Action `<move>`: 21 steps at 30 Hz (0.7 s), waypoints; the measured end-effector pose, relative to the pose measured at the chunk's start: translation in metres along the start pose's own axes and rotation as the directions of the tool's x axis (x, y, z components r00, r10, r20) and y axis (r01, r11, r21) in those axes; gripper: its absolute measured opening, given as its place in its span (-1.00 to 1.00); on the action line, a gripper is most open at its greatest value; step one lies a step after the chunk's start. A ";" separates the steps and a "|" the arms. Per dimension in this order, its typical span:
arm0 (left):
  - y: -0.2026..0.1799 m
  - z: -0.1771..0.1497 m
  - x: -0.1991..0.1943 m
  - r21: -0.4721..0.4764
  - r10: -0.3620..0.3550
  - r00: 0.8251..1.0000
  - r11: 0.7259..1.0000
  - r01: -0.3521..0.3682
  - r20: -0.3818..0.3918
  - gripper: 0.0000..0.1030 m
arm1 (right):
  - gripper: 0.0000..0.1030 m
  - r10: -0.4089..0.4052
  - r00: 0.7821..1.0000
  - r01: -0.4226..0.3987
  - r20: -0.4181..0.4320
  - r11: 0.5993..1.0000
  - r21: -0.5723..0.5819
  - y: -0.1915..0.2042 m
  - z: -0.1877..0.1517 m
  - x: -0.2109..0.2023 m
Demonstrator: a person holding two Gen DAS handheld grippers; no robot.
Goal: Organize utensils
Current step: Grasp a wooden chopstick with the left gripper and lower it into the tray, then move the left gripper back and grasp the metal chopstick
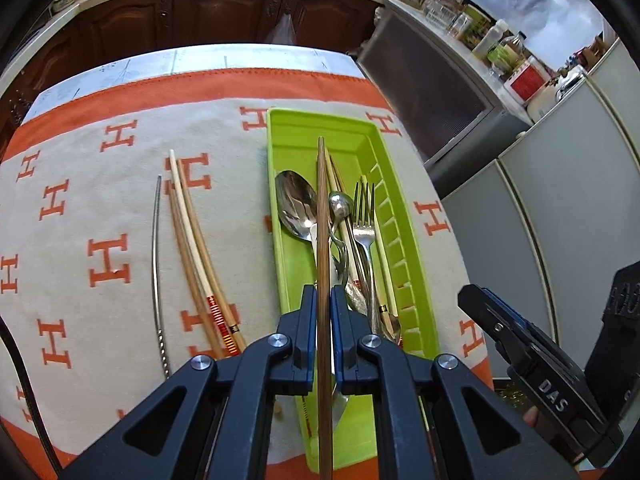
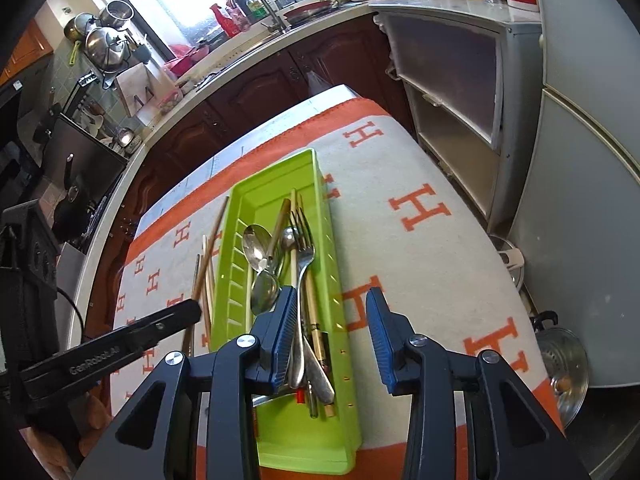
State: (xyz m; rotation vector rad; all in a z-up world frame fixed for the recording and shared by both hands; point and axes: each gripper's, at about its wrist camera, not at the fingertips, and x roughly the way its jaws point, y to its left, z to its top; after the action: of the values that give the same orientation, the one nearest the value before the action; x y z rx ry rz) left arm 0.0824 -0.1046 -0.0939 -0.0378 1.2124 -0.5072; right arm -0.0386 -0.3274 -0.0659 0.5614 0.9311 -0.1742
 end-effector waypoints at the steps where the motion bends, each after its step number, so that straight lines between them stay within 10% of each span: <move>1: -0.002 0.001 0.005 0.001 0.003 1.000 1.000 -0.003 -0.012 -0.90 | -0.29 -0.002 1.000 0.002 -0.003 1.000 0.004 -0.002 -0.001 0.000; 21: 0.042 -0.011 -0.046 -0.008 0.107 0.992 0.994 -0.107 0.060 -0.43 | -0.28 0.040 0.998 -0.044 -0.045 0.994 -0.103 0.046 -0.007 0.009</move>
State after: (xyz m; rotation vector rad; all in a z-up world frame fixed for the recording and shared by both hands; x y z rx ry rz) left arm 0.0759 -0.0470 -0.0696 0.0081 1.1496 -0.4068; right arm -0.0208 -0.2842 -0.0586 0.4891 0.9631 -0.0754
